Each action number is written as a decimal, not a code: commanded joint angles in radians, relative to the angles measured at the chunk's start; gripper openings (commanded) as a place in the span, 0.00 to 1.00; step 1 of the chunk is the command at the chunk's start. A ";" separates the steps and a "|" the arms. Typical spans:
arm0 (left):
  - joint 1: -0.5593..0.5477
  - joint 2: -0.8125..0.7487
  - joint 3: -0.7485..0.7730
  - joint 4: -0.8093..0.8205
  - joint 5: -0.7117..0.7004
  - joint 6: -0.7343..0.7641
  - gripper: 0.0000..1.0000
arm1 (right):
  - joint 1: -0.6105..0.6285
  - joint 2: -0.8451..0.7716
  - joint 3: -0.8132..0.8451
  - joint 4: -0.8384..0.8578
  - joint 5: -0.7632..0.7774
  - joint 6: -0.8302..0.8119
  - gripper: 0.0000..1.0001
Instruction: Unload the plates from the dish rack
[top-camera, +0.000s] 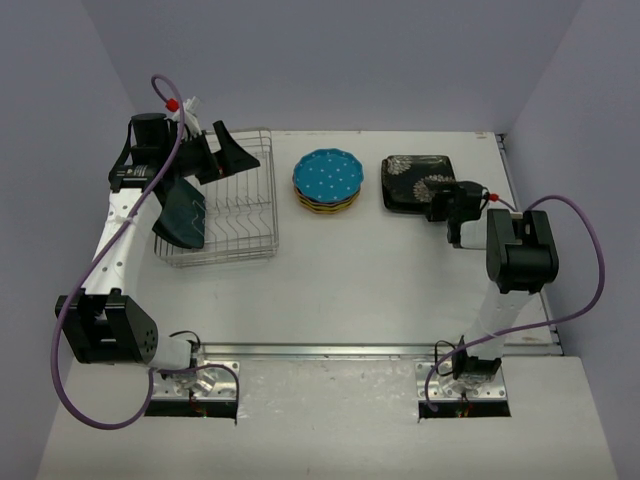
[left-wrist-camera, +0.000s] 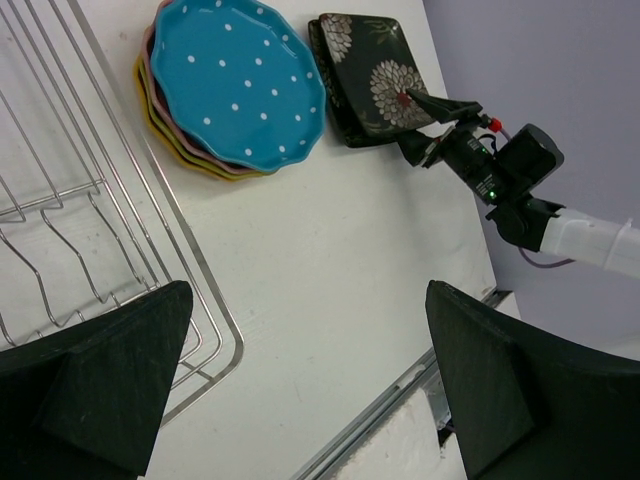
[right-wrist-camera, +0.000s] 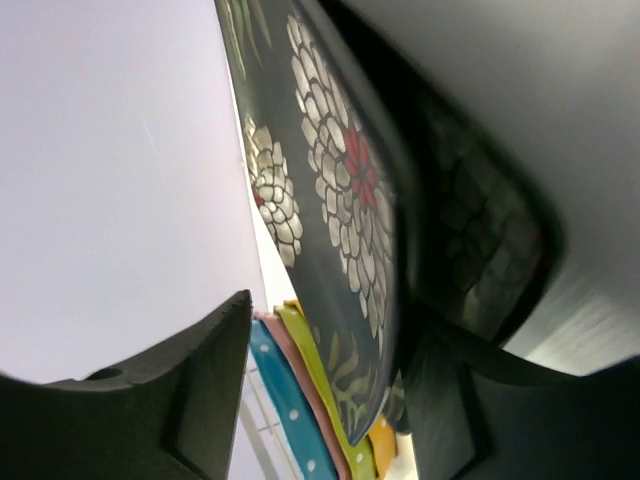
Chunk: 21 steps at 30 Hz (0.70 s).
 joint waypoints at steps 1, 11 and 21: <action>0.012 -0.003 0.013 0.024 -0.003 -0.003 1.00 | 0.035 -0.069 -0.012 0.119 -0.005 0.019 0.70; 0.012 -0.034 0.066 -0.060 -0.130 0.029 1.00 | 0.080 -0.208 -0.158 0.105 -0.055 -0.015 0.83; 0.012 -0.078 0.099 -0.128 -0.351 0.102 1.00 | 0.094 -0.256 -0.145 0.005 -0.068 -0.088 0.89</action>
